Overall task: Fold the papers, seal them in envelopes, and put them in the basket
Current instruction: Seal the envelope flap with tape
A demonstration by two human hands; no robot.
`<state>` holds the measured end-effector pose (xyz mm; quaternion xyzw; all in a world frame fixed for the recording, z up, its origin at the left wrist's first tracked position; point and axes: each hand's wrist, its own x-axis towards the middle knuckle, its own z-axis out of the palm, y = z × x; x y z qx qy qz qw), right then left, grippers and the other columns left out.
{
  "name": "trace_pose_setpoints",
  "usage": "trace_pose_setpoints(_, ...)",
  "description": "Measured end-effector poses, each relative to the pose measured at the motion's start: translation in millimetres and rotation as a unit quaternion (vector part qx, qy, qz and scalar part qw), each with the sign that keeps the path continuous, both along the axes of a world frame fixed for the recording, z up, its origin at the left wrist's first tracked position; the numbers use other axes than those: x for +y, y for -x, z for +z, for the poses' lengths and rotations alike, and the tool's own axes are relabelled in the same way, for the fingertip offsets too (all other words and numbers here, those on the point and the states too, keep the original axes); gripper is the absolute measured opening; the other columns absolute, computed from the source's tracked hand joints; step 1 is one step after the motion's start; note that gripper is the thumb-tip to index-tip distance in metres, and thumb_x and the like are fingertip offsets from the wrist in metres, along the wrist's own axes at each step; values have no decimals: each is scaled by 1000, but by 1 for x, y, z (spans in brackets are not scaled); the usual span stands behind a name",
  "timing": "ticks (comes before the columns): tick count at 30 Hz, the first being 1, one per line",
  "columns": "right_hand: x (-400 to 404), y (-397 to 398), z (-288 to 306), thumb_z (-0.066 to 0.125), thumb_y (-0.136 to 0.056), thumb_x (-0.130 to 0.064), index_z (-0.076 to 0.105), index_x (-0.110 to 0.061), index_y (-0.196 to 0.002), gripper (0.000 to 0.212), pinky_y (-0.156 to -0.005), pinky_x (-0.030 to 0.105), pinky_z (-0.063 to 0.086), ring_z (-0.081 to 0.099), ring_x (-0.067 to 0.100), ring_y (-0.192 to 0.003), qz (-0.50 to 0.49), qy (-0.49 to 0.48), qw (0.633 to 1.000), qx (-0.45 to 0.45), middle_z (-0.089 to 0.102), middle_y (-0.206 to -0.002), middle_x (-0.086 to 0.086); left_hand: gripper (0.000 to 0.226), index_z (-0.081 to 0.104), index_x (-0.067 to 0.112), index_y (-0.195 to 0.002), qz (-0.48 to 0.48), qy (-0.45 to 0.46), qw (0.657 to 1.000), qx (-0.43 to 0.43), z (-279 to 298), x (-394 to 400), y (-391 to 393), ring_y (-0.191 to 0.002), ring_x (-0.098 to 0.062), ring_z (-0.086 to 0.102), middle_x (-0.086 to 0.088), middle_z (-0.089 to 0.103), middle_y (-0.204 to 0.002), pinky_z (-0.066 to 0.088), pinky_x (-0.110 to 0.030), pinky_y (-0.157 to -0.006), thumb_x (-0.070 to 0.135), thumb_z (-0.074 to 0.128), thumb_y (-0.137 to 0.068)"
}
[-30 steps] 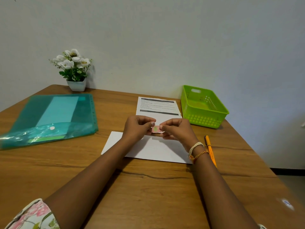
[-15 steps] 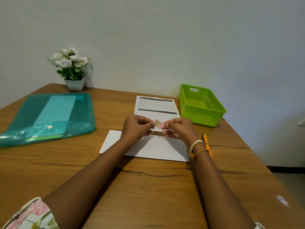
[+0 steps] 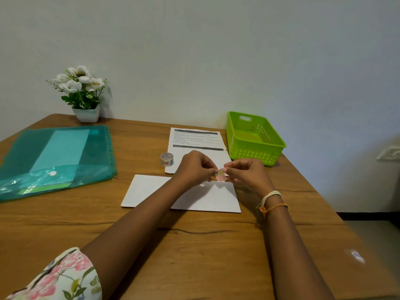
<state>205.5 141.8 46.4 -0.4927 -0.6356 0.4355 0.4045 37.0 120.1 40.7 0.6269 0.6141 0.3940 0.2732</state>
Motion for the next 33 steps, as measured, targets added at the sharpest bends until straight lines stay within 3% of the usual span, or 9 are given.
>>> trace_pose_setpoints(7,5,-7,-4,70,-80,-3,73,-10,-71,12,-61,28,57,66,17,-64,-15,21,996,-82,71,-71,12,15,76,8,-97,-32,8,999,35,-7,9,-14,-57,-8,61,-7,72,-79,47,-14,-56,13,69,-85)
trace_pose_setpoints(11,9,-9,-8,69,-80,-5,71,-8,-69,12,-61,28,59,68,18,-64,-45,54,992,-103,71,-71,13,20,75,12,-102,-31,-7,998,62,-14,10,-20,-72,-7,59,-6,74,-95,40,-10,-60,17,71,-84)
trace_pose_setpoints(14,11,-10,-10,70,-80,-6,70,-8,-69,11,-63,31,59,69,19,-62,-68,73,988,-115,71,-70,13,27,74,13,-108,-19,-18,997,75,-21,5,-20,-84,-7,60,-4,73,-103,41,-12,-68,18,73,-81)
trace_pose_setpoints(21,11,-7,-14,69,-80,-4,68,-10,-67,14,-56,24,57,70,19,-65,-58,89,982,-154,72,-73,15,26,74,15,-102,-17,-20,997,75,-26,3,-22,-88,-12,62,-4,72,-99,52,-24,-75,23,77,-77)
trace_pose_setpoints(33,10,-7,-10,68,-84,-5,70,-8,-74,10,-51,16,53,65,12,-63,-34,100,981,-164,68,-72,9,22,75,16,-105,-36,-13,996,83,-26,1,-20,-77,-6,50,-5,69,-108,34,-11,-57,21,72,-84)
